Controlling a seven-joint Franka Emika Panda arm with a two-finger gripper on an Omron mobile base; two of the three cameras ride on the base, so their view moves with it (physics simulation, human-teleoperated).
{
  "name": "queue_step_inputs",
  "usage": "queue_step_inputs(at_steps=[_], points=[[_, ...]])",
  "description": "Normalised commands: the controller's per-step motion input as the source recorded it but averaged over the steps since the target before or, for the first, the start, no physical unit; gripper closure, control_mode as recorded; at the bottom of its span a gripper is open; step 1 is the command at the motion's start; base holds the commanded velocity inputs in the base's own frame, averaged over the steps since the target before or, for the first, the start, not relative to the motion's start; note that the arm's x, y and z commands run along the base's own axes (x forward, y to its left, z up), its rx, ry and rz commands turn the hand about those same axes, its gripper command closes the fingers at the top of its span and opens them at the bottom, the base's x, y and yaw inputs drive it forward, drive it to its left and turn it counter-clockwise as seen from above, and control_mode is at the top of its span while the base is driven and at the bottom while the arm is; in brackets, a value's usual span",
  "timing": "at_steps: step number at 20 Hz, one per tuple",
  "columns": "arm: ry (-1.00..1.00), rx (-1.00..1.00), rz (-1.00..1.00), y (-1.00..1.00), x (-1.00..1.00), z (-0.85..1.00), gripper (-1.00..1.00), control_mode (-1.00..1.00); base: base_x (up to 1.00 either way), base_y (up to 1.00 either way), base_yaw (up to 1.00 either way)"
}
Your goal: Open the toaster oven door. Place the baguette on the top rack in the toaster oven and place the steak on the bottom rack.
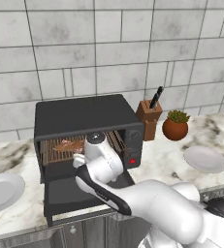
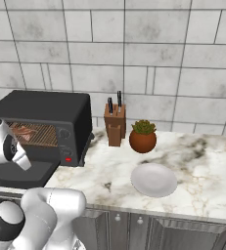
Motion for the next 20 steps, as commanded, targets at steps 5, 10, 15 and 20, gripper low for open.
queue_step_inputs(at_steps=[5,10,15,20], points=[[0.08,0.03,-0.14,-0.02,0.14,0.0,-1.0,-1.0,0.0,0.0,0.0],[0.09,0.04,-0.11,0.0,0.15,0.0,-1.0,-1.0,0.0,0.0,0.0],[0.04,0.0,-0.12,0.08,0.19,0.0,-1.0,-1.0,0.0,0.0,0.0],[0.05,0.0,-0.1,0.06,0.16,-0.03,-1.0,-1.0,0.0,0.0,0.0]])
